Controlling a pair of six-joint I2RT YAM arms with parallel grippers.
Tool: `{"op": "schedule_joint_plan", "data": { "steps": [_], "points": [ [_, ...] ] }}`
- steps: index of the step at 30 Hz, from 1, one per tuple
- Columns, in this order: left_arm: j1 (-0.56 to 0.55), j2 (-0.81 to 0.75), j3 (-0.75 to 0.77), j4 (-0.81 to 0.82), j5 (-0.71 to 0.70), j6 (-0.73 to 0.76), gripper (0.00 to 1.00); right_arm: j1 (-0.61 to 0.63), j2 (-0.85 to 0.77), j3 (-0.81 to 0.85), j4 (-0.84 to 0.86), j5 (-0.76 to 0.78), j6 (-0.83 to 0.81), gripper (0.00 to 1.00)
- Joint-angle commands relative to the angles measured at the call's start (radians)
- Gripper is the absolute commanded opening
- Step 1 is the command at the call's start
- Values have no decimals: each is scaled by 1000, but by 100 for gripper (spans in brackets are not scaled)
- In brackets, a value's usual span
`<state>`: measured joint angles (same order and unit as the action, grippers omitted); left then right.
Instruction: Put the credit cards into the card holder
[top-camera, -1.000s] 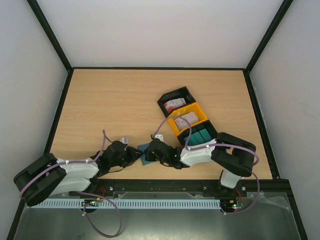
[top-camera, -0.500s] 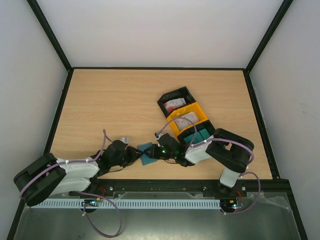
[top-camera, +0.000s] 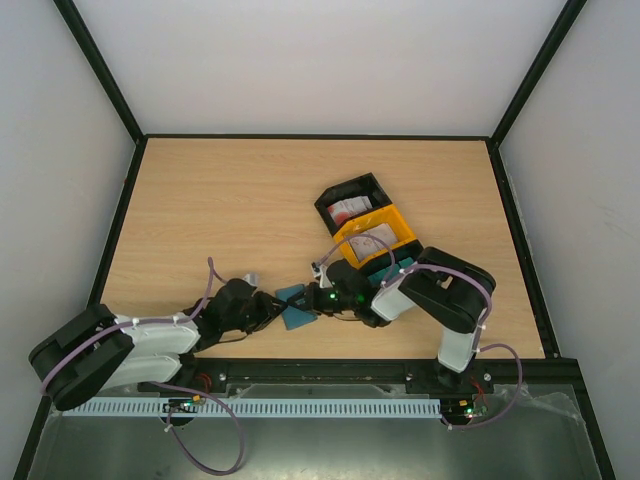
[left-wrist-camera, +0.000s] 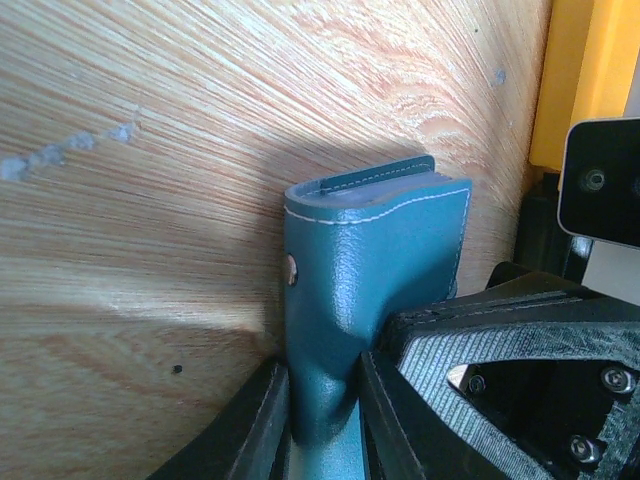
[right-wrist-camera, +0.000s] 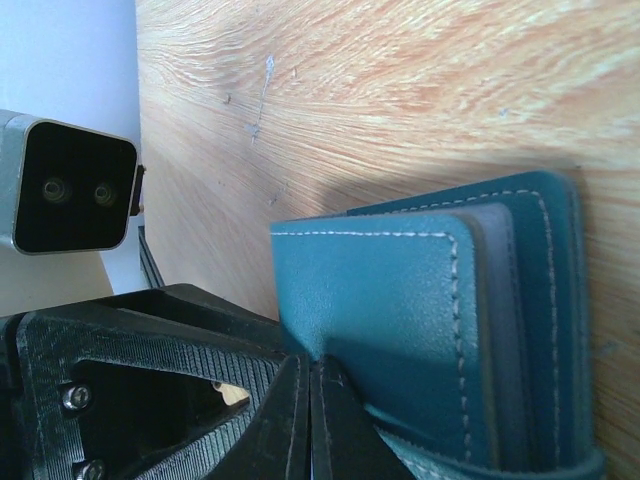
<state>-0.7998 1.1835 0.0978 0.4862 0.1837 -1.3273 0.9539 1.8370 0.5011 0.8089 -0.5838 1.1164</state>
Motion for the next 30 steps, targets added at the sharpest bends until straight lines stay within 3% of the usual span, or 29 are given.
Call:
{"op": "schedule_joint_plan", "data": {
  "steps": [1, 4, 11, 15, 20, 26, 30],
  "points": [
    [1, 48, -16, -191, -29, 20, 23, 0, 90, -58, -339, 43, -18, 2],
    [1, 27, -1, -219, -32, 31, 24, -1, 1, 13, -486, 93, -89, 3],
    [19, -104, 112, -429, -90, 105, 33, -2, -213, 262, -792, 250, -220, 33],
    [42, -200, 186, -575, -133, 151, 39, -1, -326, 340, -900, 306, -256, 43],
    [53, -357, 278, -744, -205, 207, 57, -1, -523, 365, -1064, 503, -305, 51],
    [54, -558, 477, -986, -348, 332, 96, -1, -833, 373, -1298, 862, -345, 62],
    [54, -642, 611, -1088, -460, 421, 99, -1, -1032, 398, -1440, 1061, -347, 69]
  ]
}}
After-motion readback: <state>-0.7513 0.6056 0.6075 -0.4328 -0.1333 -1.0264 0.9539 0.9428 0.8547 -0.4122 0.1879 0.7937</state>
